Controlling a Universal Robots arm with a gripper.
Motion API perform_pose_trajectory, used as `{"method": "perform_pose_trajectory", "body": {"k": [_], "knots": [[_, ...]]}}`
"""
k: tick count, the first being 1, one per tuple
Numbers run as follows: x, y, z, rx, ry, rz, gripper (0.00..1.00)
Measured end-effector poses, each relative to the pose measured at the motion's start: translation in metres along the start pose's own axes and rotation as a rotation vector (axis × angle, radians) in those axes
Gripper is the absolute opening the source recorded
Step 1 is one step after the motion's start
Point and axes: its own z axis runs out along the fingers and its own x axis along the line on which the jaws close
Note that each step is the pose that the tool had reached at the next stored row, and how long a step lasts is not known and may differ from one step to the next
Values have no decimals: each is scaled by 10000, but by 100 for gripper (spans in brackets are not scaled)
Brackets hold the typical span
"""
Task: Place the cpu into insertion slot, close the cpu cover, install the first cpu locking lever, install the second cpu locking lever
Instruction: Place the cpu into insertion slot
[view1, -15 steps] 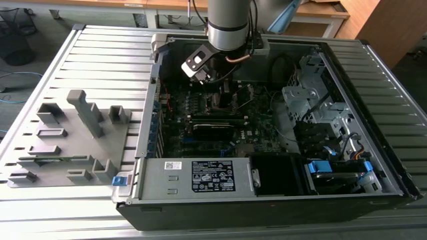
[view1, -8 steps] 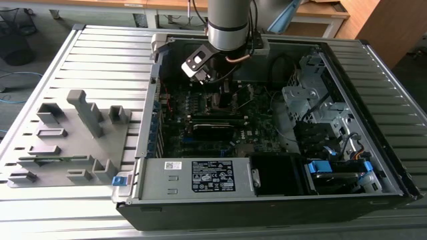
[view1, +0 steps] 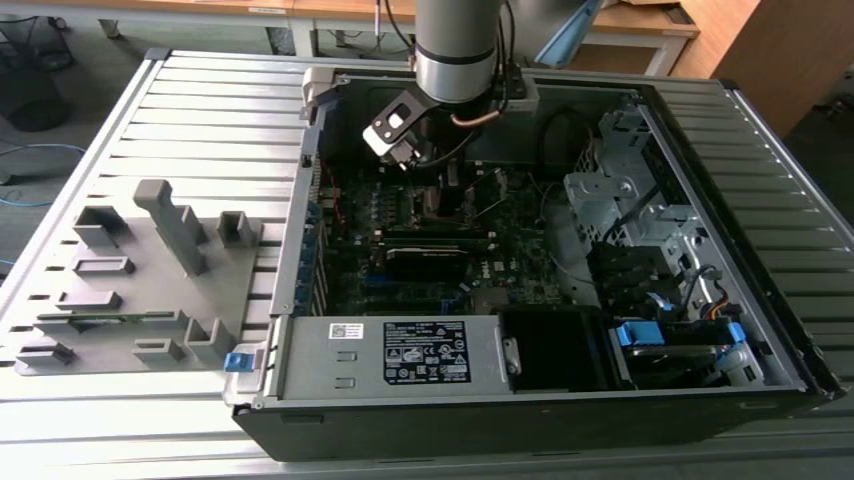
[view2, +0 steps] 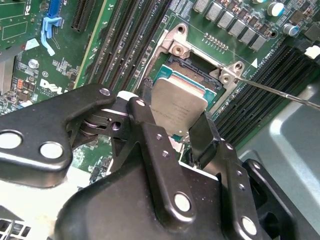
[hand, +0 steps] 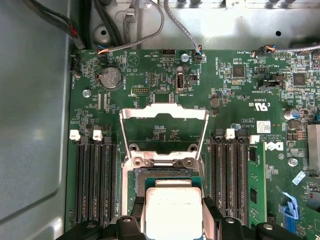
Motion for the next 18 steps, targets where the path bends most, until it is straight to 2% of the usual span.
{"method": "perform_pose_trajectory", "body": {"k": [18], "knots": [[13, -1, 7, -2, 2, 1, 54]]}}
